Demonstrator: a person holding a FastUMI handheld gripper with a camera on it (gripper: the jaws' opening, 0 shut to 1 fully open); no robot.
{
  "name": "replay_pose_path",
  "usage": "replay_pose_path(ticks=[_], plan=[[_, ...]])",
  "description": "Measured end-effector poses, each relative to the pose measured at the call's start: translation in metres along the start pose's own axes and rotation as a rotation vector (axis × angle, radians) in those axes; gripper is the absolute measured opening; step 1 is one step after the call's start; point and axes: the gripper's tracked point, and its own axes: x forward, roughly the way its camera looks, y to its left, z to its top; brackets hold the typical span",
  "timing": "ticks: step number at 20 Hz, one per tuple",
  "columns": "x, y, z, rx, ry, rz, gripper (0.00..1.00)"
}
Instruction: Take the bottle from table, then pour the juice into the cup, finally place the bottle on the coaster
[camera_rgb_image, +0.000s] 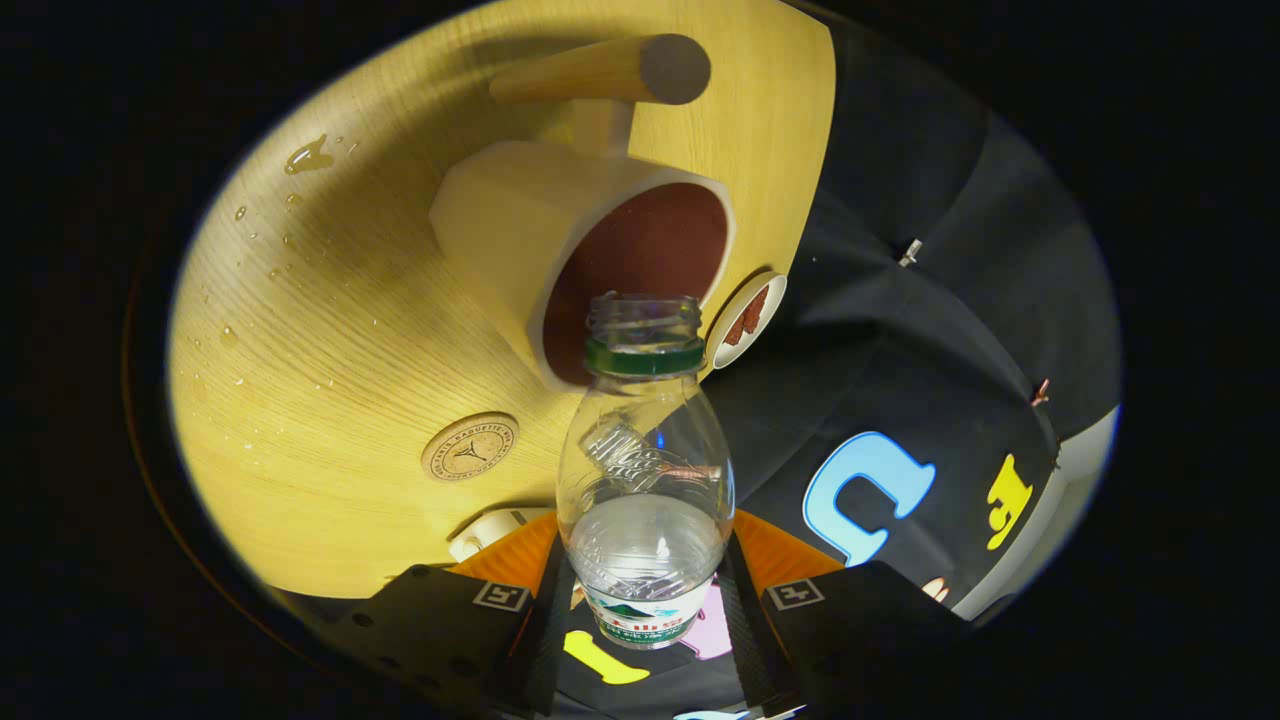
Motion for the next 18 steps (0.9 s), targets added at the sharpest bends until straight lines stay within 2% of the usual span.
replay_pose_path(ticks=[3,7,9,12,16,18], plan=[[-0.005,0.017,-0.009,0.18,0.027,0.057,0.71],[-0.019,0.012,-0.011,0.482,0.032,0.083,0.71],[-0.019,0.0,-0.013,0.643,0.029,0.069,0.71],[-0.026,-0.024,-0.025,0.819,0.024,0.021,0.71],[-0.032,-0.035,-0.041,1.141,0.003,0.042,0.71],[-0.032,-0.04,-0.062,1.275,0.02,0.0,0.71]])
